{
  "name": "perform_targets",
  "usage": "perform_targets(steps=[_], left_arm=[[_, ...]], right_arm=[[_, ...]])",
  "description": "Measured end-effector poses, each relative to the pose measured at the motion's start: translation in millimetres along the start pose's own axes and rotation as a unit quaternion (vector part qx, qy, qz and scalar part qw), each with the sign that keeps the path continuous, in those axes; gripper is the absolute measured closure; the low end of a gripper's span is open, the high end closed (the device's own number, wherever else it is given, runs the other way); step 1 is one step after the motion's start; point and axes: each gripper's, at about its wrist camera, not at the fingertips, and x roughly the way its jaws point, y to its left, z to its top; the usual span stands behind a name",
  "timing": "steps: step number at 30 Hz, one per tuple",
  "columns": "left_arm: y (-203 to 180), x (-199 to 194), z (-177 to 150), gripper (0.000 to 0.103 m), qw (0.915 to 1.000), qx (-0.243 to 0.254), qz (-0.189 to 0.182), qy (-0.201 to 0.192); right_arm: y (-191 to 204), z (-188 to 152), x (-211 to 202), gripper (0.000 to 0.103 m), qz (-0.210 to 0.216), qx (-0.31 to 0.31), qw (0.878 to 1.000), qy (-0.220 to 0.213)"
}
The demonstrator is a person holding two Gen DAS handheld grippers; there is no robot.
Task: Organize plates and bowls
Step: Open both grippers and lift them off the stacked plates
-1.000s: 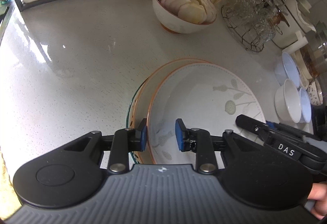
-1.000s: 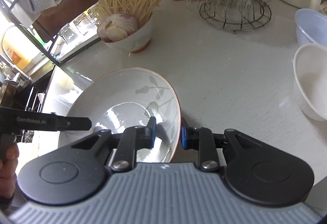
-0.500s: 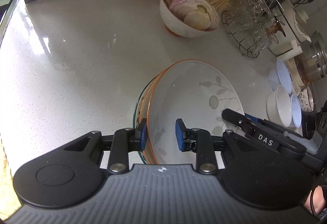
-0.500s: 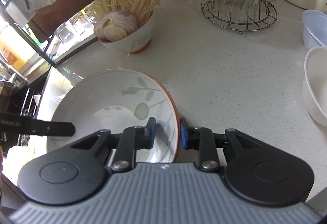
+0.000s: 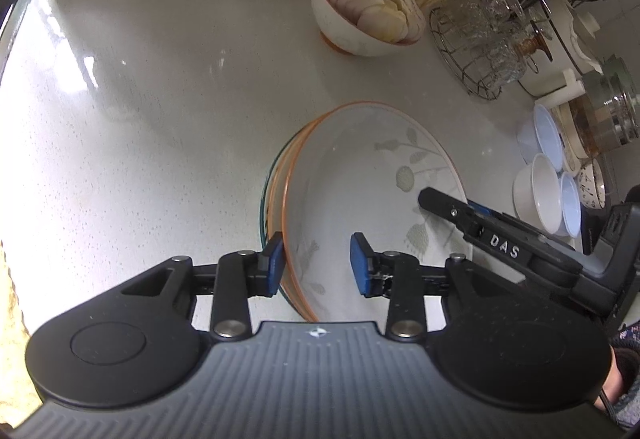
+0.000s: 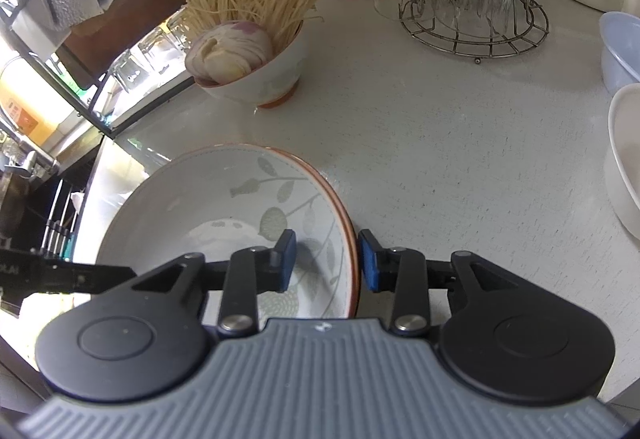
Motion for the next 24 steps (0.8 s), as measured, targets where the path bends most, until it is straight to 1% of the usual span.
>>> perform_targets(steps=[4, 6, 9, 12, 17, 21, 24], left_arm=[[2.7, -3.9, -4.1, 0.06, 0.9999, -0.004, -0.008, 0.014], [3.6, -5.4, -6.5, 0.058, 0.9998, 0.003, 0.005, 0.019], [8.4, -10.8, -10.1, 0.058, 0.9999, 0.002, -0.008, 0.013], [10.9, -14.8, -11.4, 0.058, 1.0, 0.001, 0.001, 0.005], [4.1, -28.6, -11.5, 0.058, 0.9994, 0.003, 0.0, -0.034], [-15.6, -47.5, -11.1, 0.058, 0.9962, 0.022, 0.018, -0.083], [-31.9, -62.1, -11.4, 0.058, 0.9931, 0.03, 0.019, -0.111]], right_arm=[[0.2, -0.4, -0.4, 0.066, 0.001, 0.003, 1.0, 0.0], [0.1, -0.8, -0.4, 0.065, 0.004, 0.004, 1.0, -0.001], [-0.3, -1.4, 0.5, 0.064, 0.003, 0.006, 1.0, 0.0], [-0.7, -1.5, 0.7, 0.064, 0.004, 0.007, 1.0, 0.002], [0.9, 0.5, -9.6, 0.064, -0.001, 0.0, 1.0, -0.006], [2.6, 3.2, -32.3, 0.064, -0.003, -0.009, 0.999, -0.031], [5.4, 7.0, -55.2, 0.064, -0.001, -0.017, 0.998, -0.055]])
